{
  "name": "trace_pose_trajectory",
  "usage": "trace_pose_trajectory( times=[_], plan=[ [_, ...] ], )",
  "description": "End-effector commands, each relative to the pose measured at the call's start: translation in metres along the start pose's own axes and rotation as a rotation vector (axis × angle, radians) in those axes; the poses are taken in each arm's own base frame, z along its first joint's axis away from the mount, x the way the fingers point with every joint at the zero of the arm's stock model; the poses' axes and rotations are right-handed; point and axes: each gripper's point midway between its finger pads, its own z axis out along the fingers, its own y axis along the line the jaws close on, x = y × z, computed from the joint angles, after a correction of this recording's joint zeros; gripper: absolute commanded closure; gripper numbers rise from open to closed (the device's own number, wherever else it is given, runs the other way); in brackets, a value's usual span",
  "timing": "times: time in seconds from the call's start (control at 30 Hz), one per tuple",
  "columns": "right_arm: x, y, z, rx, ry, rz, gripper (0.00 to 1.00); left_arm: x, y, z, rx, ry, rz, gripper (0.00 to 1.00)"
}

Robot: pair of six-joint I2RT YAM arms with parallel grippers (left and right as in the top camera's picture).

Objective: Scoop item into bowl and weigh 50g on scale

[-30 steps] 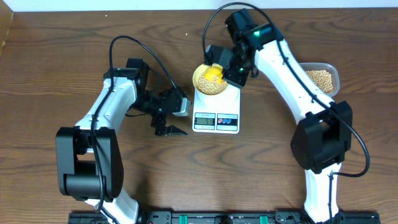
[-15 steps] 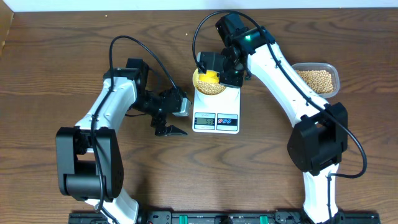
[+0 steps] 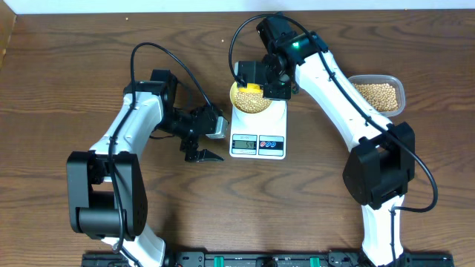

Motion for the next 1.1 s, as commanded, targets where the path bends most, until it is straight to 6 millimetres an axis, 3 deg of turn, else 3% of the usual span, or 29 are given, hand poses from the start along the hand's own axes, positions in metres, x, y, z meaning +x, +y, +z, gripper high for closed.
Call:
trace_pose_trajectory(
  times=[0.0,0.37,0.63,0.83,1.07],
  plan=[
    [0.002,-0.004,-0.004,0.026,0.017,-0.035,0.99,0.000,-0.003,-0.001,0.002,0.002,0.011,0.02],
    [0.017,0.013,0.021,-0.023,0.054,-0.036,0.99,0.000,-0.003,-0.001,0.002,0.002,0.011,0.02],
    [0.027,0.025,0.021,-0.067,0.102,-0.033,0.99,0.000,-0.003,-0.001,0.002,0.002,0.011,0.02],
    [0.018,0.035,0.019,-0.118,0.048,-0.024,0.99,0.000,-0.003,-0.001,0.002,0.002,0.011,0.02],
    [0.008,0.031,0.013,-0.132,-0.022,0.075,0.99,0.000,-0.003,-0.001,0.002,0.002,0.011,0.02]
  ],
)
